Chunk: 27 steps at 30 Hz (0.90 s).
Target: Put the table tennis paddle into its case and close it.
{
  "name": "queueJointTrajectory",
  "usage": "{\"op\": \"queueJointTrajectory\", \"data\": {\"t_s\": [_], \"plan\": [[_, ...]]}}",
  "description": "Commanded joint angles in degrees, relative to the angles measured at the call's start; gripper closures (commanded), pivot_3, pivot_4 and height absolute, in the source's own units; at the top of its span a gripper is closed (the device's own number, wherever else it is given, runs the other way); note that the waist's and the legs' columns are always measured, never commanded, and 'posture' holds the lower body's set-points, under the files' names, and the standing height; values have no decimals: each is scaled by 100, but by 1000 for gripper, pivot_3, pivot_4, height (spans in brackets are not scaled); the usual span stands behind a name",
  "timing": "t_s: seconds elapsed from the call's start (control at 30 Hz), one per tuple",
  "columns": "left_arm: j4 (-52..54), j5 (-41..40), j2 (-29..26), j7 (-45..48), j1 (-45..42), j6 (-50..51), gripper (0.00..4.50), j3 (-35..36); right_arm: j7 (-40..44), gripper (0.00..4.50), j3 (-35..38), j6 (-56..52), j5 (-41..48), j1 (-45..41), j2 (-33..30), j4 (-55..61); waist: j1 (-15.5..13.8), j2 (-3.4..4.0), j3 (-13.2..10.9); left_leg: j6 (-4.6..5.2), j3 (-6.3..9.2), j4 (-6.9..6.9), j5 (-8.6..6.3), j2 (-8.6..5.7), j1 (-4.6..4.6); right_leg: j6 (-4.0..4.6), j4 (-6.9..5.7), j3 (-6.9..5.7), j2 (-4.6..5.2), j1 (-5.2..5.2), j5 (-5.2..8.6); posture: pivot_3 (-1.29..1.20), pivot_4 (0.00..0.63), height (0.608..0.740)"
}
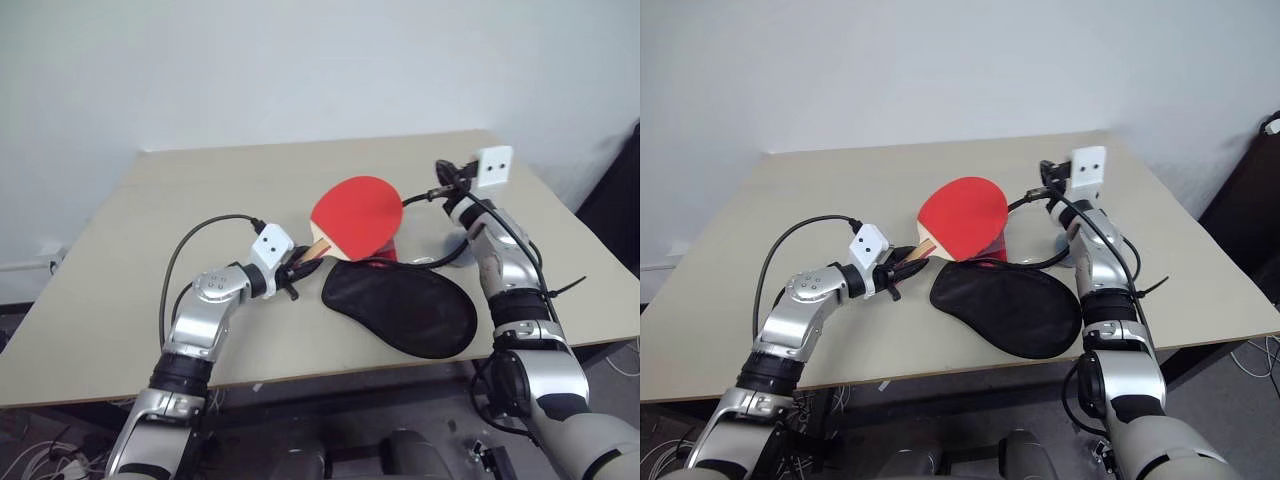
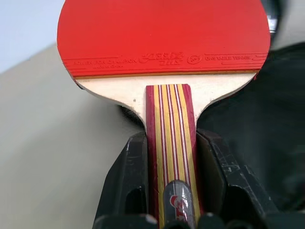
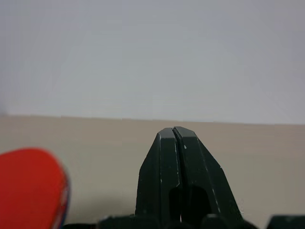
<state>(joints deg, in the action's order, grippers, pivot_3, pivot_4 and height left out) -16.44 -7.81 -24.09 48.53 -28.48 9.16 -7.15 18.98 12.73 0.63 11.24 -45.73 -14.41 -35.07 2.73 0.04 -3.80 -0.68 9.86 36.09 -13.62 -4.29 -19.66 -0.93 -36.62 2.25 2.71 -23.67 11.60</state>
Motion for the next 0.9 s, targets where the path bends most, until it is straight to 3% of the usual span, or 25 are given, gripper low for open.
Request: {"op": "queueJointTrajectory", "data": {"t_s": [0.03, 0.37, 0.67, 0.9], "plan": [[-360, -135, 88, 586, -487, -555, 3473, -82, -248, 4500, 207, -131, 170, 93, -109, 731, 11, 0, 0, 2, -1, 0, -1, 0, 1, 0, 0, 2, 0, -1, 0, 0, 0, 740], [-2081, 85, 423, 2090, -1433, -1981, 3473, -532, -656, 4500, 349, -625, 222, 925, -175, 1940, 12, 0, 0, 11, -15, 6, -3, 2, 2, -2, -1, 9, -1, 3, 0, 0, 0, 740], [-3611, 647, 595, 2770, -2170, -3212, 3473, -881, -807, 4500, 368, -827, 273, 1132, -190, 2284, 0, -1, -1, 18, -17, 11, -3, 1, 2, -5, -2, 9, -1, 5, -1, 0, 0, 740], [-4347, 781, 714, 3250, -2541, -3528, 3473, -870, -892, 4500, 355, -928, 278, 1275, -166, 2518, 4, -2, -1, 23, -18, 11, -6, 1, 2, -8, -1, 9, 0, 5, 1, 0, 0, 740]]}}
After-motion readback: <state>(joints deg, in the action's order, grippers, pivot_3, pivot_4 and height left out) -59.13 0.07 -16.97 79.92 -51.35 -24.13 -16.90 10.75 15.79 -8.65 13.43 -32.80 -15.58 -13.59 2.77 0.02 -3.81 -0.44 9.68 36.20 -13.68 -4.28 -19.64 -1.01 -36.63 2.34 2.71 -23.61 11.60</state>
